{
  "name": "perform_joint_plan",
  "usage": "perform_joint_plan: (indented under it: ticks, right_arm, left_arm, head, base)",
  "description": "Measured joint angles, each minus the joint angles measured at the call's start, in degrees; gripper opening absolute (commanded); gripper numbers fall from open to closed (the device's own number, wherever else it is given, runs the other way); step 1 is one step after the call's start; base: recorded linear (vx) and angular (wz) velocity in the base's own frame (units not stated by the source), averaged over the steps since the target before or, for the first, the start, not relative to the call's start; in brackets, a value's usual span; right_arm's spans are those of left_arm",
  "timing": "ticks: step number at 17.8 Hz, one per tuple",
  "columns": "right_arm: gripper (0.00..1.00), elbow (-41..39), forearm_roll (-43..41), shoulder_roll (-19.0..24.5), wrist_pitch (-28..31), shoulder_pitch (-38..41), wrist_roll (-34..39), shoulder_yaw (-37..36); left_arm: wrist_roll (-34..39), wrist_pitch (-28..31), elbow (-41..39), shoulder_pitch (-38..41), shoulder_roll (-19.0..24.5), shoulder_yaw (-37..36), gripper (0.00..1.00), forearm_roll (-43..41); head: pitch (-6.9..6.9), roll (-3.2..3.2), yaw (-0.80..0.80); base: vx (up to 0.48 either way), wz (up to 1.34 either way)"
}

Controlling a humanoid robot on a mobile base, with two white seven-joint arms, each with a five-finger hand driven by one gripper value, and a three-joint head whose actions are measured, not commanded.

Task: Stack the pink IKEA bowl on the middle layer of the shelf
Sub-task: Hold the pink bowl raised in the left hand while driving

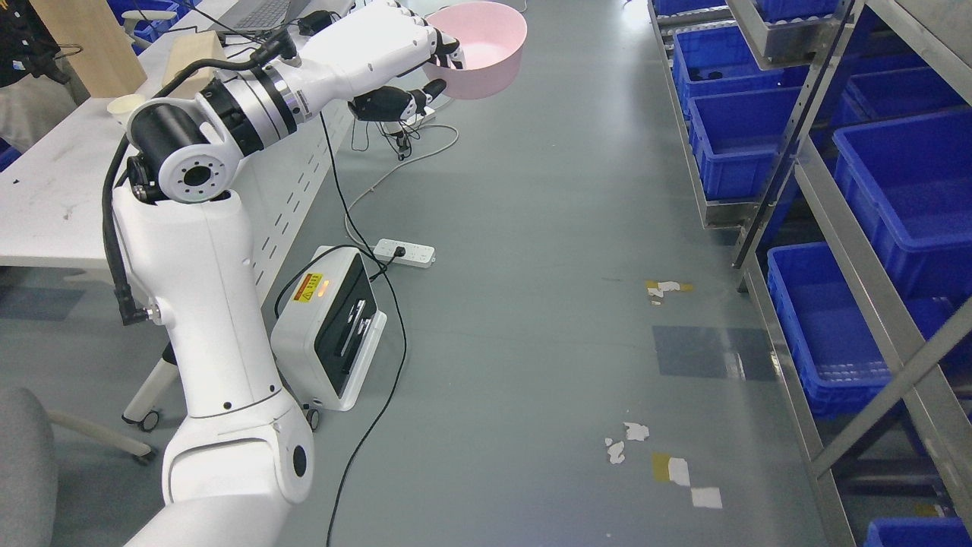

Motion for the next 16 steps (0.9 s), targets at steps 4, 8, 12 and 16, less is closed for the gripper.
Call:
perform_joint_plan:
  ticks: [4, 8, 12, 16]
  right_arm:
    - [1.0, 0.0, 0.0, 0.0, 0.0, 0.0, 0.0, 0.0]
    - [1.0, 0.0, 0.0, 0.0, 0.0, 0.0, 0.0, 0.0]
    - [1.0, 0.0, 0.0, 0.0, 0.0, 0.0, 0.0, 0.0]
    - [1.0, 0.0, 0.0, 0.0, 0.0, 0.0, 0.0, 0.0]
  left_arm:
    - [0.5, 0.0, -0.3, -0.1, 0.0, -1.1, 0.01, 1.1]
    - [1.6, 0.0, -0.6, -0.1, 0.0, -3.1, 0.01, 2.3]
    - [1.8, 0.0, -0.7, -0.1, 0.0, -5.2, 0.01, 3.8]
    - [1.8, 0.0, -0.8, 0.0, 0.0, -7.7, 0.01, 5.1]
  head:
    - [0.0, 0.0, 0.0]
    - [0.0, 0.0, 0.0]
    - [0.0, 0.0, 0.0]
    - [0.0, 0.0, 0.0]
  base:
    - [0.35, 0.05]
    - [0.317, 0.04]
    - [0.223, 0.01]
    - [0.092, -0.06]
